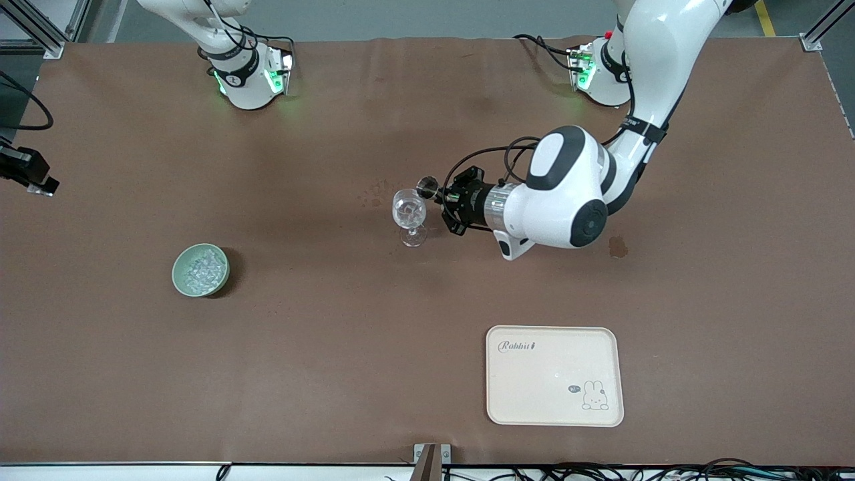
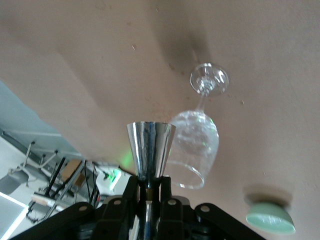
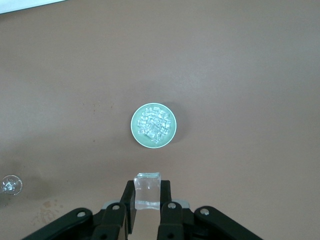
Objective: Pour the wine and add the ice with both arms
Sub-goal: 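Tilt the jigger over the wine glass with the left gripper to pour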
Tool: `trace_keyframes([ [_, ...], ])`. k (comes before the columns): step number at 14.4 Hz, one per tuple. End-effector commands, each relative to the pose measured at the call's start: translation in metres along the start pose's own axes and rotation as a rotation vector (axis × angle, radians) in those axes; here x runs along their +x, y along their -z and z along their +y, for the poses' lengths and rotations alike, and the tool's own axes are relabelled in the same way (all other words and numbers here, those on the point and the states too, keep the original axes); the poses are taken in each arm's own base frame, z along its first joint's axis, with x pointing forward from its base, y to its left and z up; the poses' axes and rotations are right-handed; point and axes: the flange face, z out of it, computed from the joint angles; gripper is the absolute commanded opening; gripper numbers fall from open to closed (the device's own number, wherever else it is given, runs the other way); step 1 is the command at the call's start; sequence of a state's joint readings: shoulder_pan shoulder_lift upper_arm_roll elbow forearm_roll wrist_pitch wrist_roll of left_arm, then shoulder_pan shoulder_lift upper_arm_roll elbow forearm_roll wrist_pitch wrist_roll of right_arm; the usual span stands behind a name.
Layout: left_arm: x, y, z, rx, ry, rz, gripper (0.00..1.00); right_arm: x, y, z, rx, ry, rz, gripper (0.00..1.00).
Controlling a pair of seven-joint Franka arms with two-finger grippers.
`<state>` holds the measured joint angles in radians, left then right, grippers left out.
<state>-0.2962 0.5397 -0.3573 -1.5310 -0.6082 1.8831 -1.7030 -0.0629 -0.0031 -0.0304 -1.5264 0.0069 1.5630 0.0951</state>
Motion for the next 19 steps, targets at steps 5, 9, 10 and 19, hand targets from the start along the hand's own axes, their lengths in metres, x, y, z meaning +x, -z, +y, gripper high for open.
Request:
trace_keyframes([
  [5,-0.016,-0.007,-0.012,-0.024,0.049,0.102,0.01,-0.007,0.001,0.0,0.015,0.012,0.011,0.01],
  [9,-0.023,0.001,-0.009,-0.056,0.092,0.128,0.01,-0.007,0.001,0.0,0.014,0.01,0.01,0.01],
  [10,-0.023,0.001,-0.008,-0.063,0.119,0.146,0.01,-0.007,0.001,0.0,0.015,0.01,0.011,0.01],
  [19,-0.039,-0.023,-0.01,-0.104,0.239,0.262,0.01,-0.007,0.001,0.0,0.016,0.012,0.011,0.01],
])
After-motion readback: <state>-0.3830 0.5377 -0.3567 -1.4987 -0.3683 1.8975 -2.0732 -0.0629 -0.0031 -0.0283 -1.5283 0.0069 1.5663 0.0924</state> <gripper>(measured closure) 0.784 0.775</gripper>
